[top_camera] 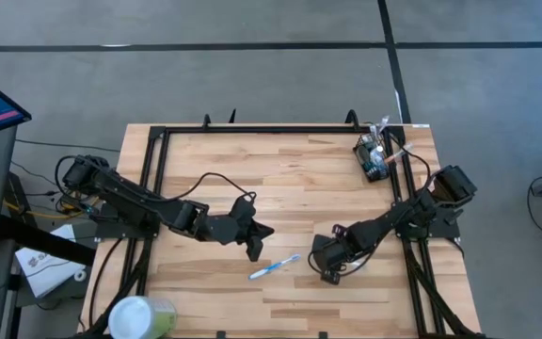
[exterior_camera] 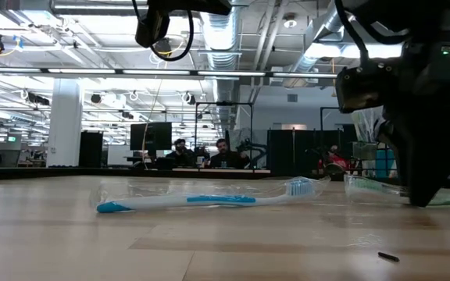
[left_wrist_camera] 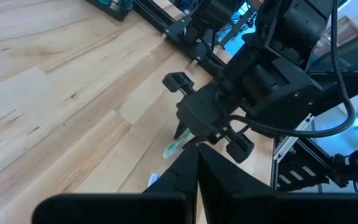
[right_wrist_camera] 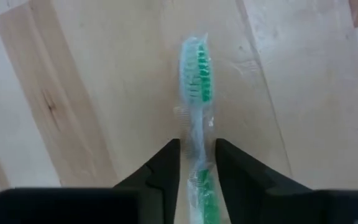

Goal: Pick & Place toothbrushing station
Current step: Put the green toothbrush in the left section of wire organizer

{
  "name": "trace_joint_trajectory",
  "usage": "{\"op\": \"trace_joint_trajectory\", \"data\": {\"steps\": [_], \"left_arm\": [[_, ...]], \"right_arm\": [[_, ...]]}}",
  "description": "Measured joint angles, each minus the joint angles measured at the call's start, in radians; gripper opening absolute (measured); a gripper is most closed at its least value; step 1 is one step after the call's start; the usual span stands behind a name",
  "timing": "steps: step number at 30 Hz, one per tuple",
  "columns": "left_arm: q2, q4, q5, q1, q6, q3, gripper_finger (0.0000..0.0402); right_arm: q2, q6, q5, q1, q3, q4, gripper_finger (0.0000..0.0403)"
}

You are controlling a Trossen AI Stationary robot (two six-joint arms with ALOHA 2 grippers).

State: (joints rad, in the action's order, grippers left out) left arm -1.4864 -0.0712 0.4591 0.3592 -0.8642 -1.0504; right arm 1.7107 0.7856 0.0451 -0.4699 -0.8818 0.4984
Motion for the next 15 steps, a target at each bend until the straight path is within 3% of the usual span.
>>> {"op": "trace_joint_trajectory", "data": {"steps": [10,15], "left_arm": [[0.0,0.006,0.0,0.0,0.002,0.0,0.0002],[0.0,0.006,0.0,0.0,0.003,0.0,0.0002]], "right_arm": [[0.0,0.0,-0.008,0.003,0.001,0.016,0.0014],[0.001,0.009,-0.017,0.003,0.001,0.023,0.0016]]}}
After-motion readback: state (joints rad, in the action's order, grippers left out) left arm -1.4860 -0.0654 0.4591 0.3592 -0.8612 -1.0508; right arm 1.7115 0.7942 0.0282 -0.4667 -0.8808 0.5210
